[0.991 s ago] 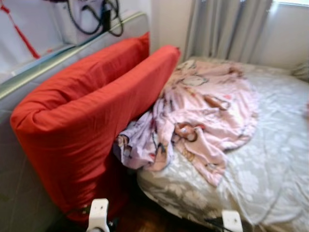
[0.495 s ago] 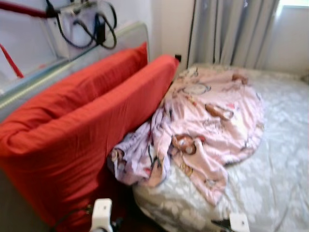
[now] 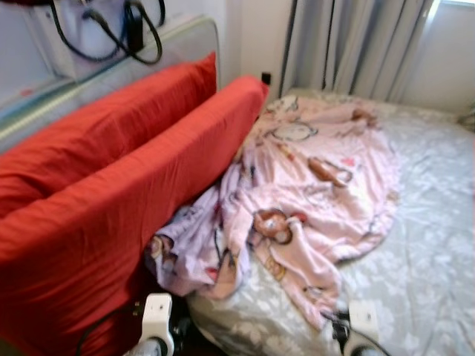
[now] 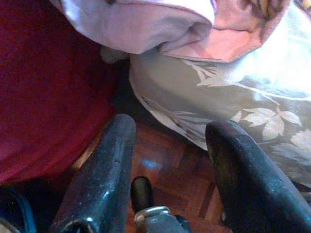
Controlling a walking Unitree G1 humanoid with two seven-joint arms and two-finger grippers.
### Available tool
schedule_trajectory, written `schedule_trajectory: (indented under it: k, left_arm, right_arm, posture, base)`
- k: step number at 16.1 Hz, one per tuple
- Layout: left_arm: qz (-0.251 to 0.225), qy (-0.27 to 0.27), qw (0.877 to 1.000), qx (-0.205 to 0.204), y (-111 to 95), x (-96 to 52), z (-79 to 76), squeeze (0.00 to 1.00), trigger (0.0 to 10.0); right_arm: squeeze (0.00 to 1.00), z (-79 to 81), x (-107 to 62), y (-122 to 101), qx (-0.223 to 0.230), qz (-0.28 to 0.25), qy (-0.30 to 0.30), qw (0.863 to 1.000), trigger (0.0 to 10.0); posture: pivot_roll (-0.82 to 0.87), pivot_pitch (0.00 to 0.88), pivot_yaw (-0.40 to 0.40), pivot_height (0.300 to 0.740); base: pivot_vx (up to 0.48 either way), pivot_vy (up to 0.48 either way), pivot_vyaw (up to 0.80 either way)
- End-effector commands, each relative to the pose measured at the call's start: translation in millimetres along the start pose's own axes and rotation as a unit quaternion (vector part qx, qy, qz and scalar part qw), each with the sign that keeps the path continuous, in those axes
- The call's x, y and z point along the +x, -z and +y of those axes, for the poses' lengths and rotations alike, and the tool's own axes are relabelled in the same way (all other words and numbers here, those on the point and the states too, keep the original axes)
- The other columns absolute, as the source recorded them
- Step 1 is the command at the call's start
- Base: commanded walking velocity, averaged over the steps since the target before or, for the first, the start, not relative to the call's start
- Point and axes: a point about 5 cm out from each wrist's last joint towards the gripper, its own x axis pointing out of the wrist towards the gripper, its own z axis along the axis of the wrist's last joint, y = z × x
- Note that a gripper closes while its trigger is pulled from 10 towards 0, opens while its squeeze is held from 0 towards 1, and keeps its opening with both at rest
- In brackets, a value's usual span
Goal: Clean up the room
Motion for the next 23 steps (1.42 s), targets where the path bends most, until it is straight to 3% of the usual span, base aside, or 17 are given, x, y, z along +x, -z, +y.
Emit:
schedule_trajectory:
  k: [1,3,6,10,14,17,23]
  left_arm:
    - [-0.015,-0.008,1.000,-0.006,-3.2,-1.0,6.1,0.00,10.0]
    - [-0.106,-0.001,0.994,-0.025,-37.4,2.9,6.4,0.00,10.0]
    - [-0.221,0.036,0.975,0.000,-75.0,-0.4,-4.9,0.00,10.0]
    - [-0.299,0.022,0.954,0.002,-89.3,-12.5,-5.3,0.00,10.0]
    - [-0.342,0.008,0.940,0.014,-102.0,-23.9,4.6,0.00,10.0]
    - [-0.359,0.009,0.933,0.019,-118.9,-24.4,3.0,0.00,10.0]
    - [-0.352,0.015,0.936,0.029,-119.3,-24.0,3.6,0.00,10.0]
  right_arm:
    - [0.00,5.5,3.4,-16.9,0.005,-0.041,-0.009,0.999,10.0]
    - [0.00,6.4,7.2,-61.4,-0.001,-0.146,-0.015,0.989,10.0]
    - [0.00,17.2,1.2,-97.2,-0.017,-0.251,-0.045,0.967,10.0]
    - [0.00,17.4,-7.5,-83.4,-0.014,-0.267,-0.045,0.963,10.0]
    - [0.00,14.1,-14.3,-85.6,-0.009,-0.289,-0.038,0.956,10.0]
    - [0.00,13.0,-13.6,-102.8,-0.004,-0.308,-0.032,0.951,10.0]
    - [0.00,15.7,-15.1,-104.7,0.002,-0.312,-0.030,0.950,10.0]
  posture:
    - [-0.03,0.047,0.002,0.740]
    - [-0.03,0.049,0.002,0.740]
    - [-0.04,0.051,0.003,0.740]
    - [-0.04,0.062,-0.002,0.740]
    - [-0.04,0.072,-0.003,0.740]
    - [-0.04,0.079,-0.004,0.740]
    - [-0.04,0.073,0.005,0.740]
  base:
    - [0.000,0.000,0.00]
    - [0.000,0.000,0.00]
    - [0.000,0.000,0.00]
    - [0.000,0.000,0.00]
    - [0.000,0.000,0.00]
    - [0.000,0.000,0.00]
    - [0.000,0.000,0.00]
